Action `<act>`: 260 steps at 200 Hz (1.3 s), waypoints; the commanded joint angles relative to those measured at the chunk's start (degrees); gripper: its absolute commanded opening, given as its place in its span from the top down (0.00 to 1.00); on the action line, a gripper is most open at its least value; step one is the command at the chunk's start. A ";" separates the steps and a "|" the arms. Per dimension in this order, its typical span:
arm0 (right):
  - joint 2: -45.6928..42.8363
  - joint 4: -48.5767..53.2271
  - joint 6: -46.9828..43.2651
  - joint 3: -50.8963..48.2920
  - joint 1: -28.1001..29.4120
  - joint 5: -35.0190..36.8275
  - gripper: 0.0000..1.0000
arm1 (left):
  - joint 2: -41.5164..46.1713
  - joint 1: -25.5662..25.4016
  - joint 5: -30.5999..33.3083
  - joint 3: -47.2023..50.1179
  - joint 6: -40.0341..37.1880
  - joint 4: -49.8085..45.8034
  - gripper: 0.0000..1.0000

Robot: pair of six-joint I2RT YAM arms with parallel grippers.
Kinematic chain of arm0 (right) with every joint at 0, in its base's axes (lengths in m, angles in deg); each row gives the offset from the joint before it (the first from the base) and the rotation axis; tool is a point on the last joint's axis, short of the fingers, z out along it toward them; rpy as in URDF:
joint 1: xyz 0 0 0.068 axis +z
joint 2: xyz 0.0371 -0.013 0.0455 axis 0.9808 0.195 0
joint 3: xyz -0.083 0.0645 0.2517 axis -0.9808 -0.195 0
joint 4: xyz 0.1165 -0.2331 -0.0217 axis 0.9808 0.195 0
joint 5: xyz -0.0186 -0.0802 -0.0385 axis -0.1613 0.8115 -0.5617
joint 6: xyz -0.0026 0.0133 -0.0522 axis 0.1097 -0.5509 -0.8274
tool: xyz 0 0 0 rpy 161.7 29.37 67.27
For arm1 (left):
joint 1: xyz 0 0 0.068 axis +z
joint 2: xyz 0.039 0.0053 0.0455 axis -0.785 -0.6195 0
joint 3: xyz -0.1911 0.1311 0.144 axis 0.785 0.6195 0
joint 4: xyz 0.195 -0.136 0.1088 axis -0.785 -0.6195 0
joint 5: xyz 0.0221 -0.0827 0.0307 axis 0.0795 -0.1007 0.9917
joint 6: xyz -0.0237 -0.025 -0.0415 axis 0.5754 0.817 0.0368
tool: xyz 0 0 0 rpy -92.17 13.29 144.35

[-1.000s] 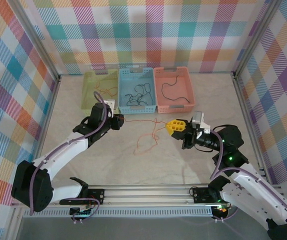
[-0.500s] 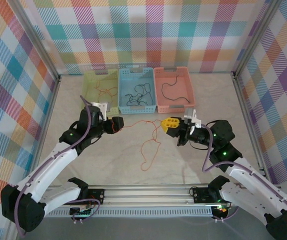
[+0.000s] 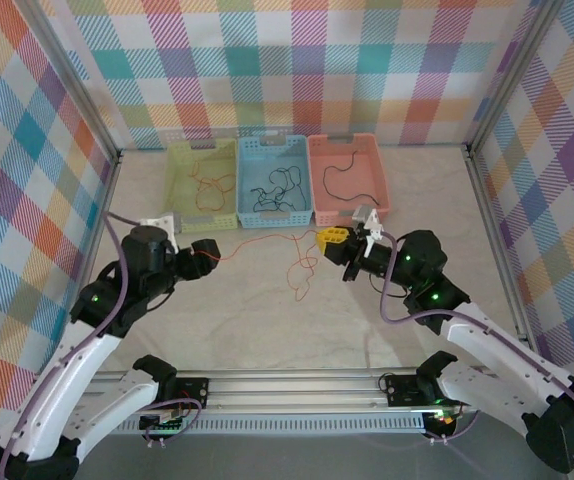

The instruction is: Untangle the cables

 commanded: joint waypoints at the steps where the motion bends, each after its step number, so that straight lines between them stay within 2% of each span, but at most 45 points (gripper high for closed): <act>1: 0.46 0.22 1.50 1.67 -0.17 2.76 1.00 | 3.40 0.52 -4.75 -1.06 1.76 -2.94 0.27; 18: 1.20 0.61 1.69 1.91 -0.15 3.55 1.00 | 4.93 0.55 -6.66 -1.54 2.46 -3.67 0.29; 32: 1.53 0.82 1.59 1.90 -0.15 4.23 1.00 | 6.09 0.53 -5.40 -1.79 2.71 -4.78 0.29; 42: 1.63 0.79 1.45 1.84 -0.15 4.93 1.00 | 6.59 0.56 -2.23 -2.23 2.59 -6.48 0.29; 65: 2.04 1.44 1.26 1.79 -0.15 7.32 1.00 | 6.45 0.54 11.99 -3.10 4.00 -11.86 0.28; 121: 3.39 3.09 1.59 2.29 -0.24 11.26 1.00 | 8.31 0.56 17.38 -1.27 5.81 -9.94 0.25; 150: 3.73 4.07 1.30 2.42 -0.16 14.35 1.00 | 8.15 0.53 11.78 -0.49 5.16 -7.79 0.24; 182: 3.95 5.71 0.49 2.66 -0.23 18.57 1.00 | 6.85 0.54 0.81 0.15 2.50 -5.06 0.25; 203: 4.42 8.08 0.37 2.92 -0.51 23.86 1.00 | 3.17 0.52 -7.91 0.01 0.22 -4.77 0.25; 216: 5.30 11.89 2.88 3.98 -2.45 28.81 1.00 | 0.19 0.57 -13.16 0.68 -0.59 -4.24 0.26; 233: 5.19 11.96 7.18 2.62 -7.05 27.80 1.00 | -1.21 0.51 -18.44 2.84 -0.54 -1.93 0.26; 260: 5.43 13.99 9.64 1.99 -10.41 30.35 1.00 | -0.46 0.56 -21.22 4.71 -0.72 -1.31 0.22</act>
